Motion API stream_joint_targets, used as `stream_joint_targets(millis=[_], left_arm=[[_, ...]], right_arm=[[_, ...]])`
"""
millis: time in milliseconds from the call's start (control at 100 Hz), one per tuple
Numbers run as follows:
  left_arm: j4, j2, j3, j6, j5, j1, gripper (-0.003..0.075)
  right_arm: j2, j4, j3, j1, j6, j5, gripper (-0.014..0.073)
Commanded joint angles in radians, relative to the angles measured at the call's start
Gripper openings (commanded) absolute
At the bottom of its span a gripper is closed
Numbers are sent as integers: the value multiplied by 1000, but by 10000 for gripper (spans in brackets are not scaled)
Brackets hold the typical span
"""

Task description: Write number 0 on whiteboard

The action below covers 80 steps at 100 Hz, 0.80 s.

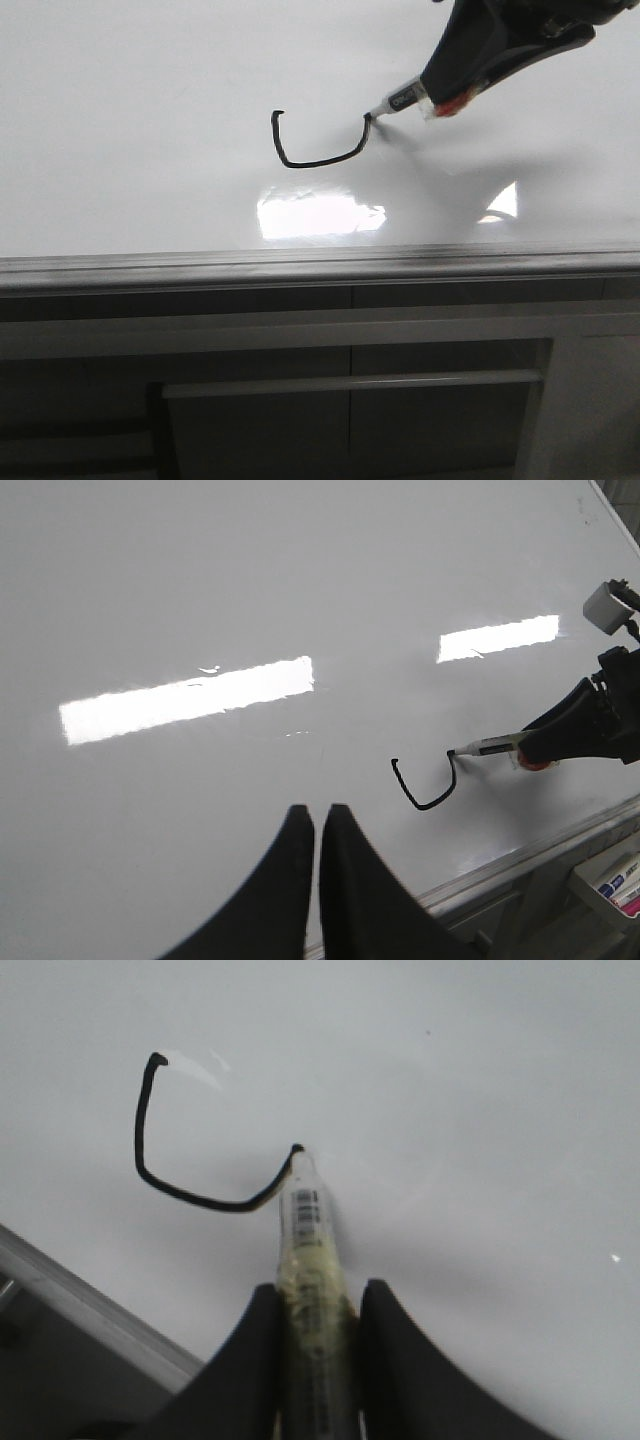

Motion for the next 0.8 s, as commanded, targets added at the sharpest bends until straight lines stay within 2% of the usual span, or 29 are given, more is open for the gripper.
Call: stream_joint_targets(millis=[0,300,630,790], left_arm=[[8,14,-23,-8,-78,2,-20],[8,14,-23,-8,-78,2,-20],[8,14,-23,-8,-78,2,-20],[8,14,-23,-8,-78,2,-20]], right_arm=[[25,-55,-53,-5,10,-98,-57],[109,-53,-163,53,10,-54,-57],[143,-53,-163,136,10,-38,-57],[143,-56,-163,139,14,8,-57]])
